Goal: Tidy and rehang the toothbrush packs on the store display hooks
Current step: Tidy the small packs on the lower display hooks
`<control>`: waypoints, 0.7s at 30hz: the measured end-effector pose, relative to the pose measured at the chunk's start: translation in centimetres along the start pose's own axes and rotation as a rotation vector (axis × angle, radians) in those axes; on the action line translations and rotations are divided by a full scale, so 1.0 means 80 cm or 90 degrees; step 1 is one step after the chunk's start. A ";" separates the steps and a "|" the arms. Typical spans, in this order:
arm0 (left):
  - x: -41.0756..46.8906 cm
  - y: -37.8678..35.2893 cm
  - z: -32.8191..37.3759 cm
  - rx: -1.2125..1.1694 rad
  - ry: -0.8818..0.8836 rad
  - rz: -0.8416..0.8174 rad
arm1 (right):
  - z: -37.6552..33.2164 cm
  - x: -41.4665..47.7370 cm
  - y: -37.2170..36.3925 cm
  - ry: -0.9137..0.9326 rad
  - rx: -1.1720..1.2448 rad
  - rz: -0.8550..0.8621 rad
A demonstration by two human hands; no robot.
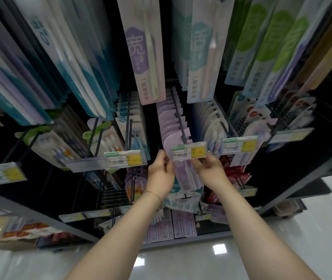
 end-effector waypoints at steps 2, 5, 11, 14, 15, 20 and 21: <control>0.004 0.001 0.001 0.005 0.002 0.018 | 0.001 0.004 -0.005 0.008 -0.007 0.003; 0.005 0.006 0.003 0.012 0.022 0.064 | 0.007 0.006 -0.001 -0.010 -0.012 0.034; -0.012 0.017 -0.020 0.043 0.165 0.149 | 0.026 0.001 0.033 -0.033 -0.048 0.092; -0.026 0.004 -0.024 0.110 0.147 0.100 | 0.028 -0.004 0.048 -0.037 -0.088 0.101; -0.031 -0.006 -0.020 0.135 0.130 0.060 | 0.028 -0.005 0.053 -0.036 -0.104 0.102; -0.041 -0.083 0.011 0.213 0.017 -0.135 | 0.023 -0.015 0.092 -0.037 -0.267 0.109; -0.040 -0.100 0.019 0.214 -0.005 -0.150 | 0.021 -0.018 0.106 -0.044 -0.300 0.125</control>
Point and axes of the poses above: each hand's wrist, its own x-axis towards the middle knuckle, its own y-axis out of the back of the hand, z = x × y, the point moved 5 cm from there along x, towards the middle knuckle, and after that the axes turned 2 degrees about -y, right-handed, at the moved point
